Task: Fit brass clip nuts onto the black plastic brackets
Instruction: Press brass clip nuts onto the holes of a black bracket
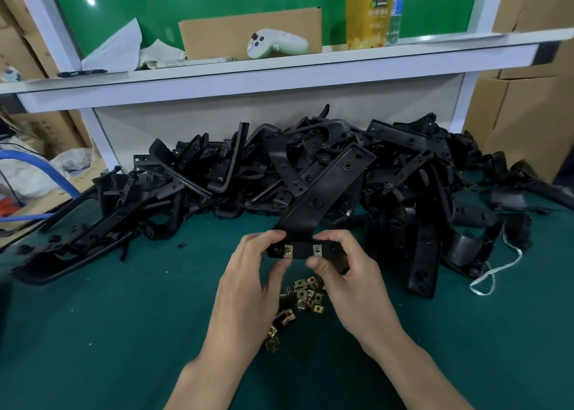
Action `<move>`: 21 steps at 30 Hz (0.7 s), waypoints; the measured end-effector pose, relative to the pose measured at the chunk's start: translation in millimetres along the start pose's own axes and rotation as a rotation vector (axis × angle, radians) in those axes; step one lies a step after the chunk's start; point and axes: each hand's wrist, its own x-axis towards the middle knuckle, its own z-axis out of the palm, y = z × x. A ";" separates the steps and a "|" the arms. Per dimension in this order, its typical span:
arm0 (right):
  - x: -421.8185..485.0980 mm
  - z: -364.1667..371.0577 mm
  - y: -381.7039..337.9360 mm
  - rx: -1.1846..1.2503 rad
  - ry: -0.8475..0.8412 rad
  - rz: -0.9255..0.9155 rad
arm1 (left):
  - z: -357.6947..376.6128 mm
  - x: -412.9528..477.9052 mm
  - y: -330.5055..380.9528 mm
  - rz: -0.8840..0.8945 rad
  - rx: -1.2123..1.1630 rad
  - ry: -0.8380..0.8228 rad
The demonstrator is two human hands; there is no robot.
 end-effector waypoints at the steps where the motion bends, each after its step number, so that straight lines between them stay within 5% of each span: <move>1: -0.1 -0.4 -0.3 0.000 0.002 -0.003 | 0.1 -0.2 -0.3 0.000 0.000 0.003; 10: -2.3 0.2 -4.1 -0.016 0.048 -0.052 | 0.8 0.2 -0.4 0.051 -0.008 0.025; 18: -6.4 -0.1 -21.9 -0.283 0.164 -0.316 | -0.7 -1.8 10.0 -0.098 -0.199 0.095; 21: -6.2 -0.5 -24.9 -0.244 0.087 -0.264 | 2.4 -2.7 11.2 -0.150 -0.249 0.079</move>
